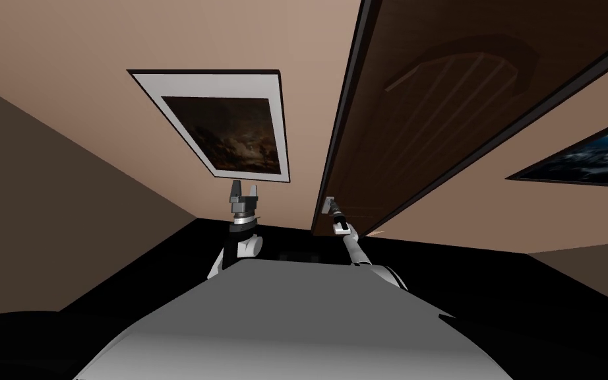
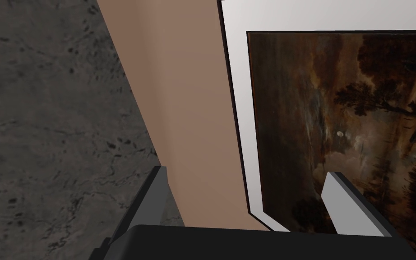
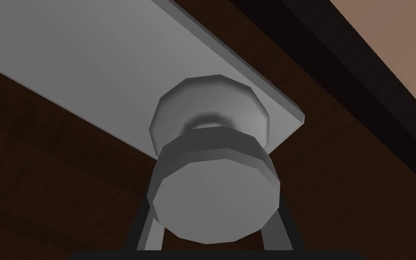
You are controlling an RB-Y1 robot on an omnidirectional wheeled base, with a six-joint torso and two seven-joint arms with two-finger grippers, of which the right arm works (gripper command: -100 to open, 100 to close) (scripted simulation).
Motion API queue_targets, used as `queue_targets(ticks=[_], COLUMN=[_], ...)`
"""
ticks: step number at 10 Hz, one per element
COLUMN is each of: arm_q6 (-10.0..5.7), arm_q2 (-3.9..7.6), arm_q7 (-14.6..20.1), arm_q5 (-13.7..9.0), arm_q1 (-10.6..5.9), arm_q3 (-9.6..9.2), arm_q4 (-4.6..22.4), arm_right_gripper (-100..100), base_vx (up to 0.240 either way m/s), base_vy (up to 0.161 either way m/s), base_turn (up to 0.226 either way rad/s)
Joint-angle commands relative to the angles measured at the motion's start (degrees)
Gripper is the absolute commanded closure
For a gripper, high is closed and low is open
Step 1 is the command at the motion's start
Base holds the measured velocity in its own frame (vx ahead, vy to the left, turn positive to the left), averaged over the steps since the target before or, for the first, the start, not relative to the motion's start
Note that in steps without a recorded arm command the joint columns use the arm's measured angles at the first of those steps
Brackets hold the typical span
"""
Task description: Pull the door open
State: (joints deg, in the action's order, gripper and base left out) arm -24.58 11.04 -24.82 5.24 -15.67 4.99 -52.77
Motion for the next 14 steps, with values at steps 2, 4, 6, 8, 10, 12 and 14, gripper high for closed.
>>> queue_targets(ticks=[2,4,6,8,10,12,14], arm_q6=[-0.36,-0.56,-0.66,-0.76,-0.76,-0.86,-0.97], arm_q2=[-0.94,-0.44,-0.18,0.09,0.09,0.35,0.61], arm_q7=[3.1,6.9,9.6,12.0,12.5,14.8,16.9], arm_q5=[-1.3,-3.8,-5.1,-6.4,-6.4,-7.7,-9.0], arm_q1=[-0.15,-0.38,-0.5,-0.62,-0.62,-0.74,-0.86], arm_q3=[-1.47,-2.0,-2.28,-2.56,-2.56,-2.84,-3.12], arm_q4=[0.8,1.2,1.5,1.7,1.7,2.0,2.2], arm_right_gripper=[100,100,100,100,100,100,100], base_vx=[-0.032,-0.042,-0.037,-0.037,-0.012,-0.02,-0.03], base_vy=[-0.015,-0.028,-0.023,-0.019,-0.011,-0.012,-0.022], base_turn=[0.049,0.099,0.044,0.056,0.007,0.038,0.038])
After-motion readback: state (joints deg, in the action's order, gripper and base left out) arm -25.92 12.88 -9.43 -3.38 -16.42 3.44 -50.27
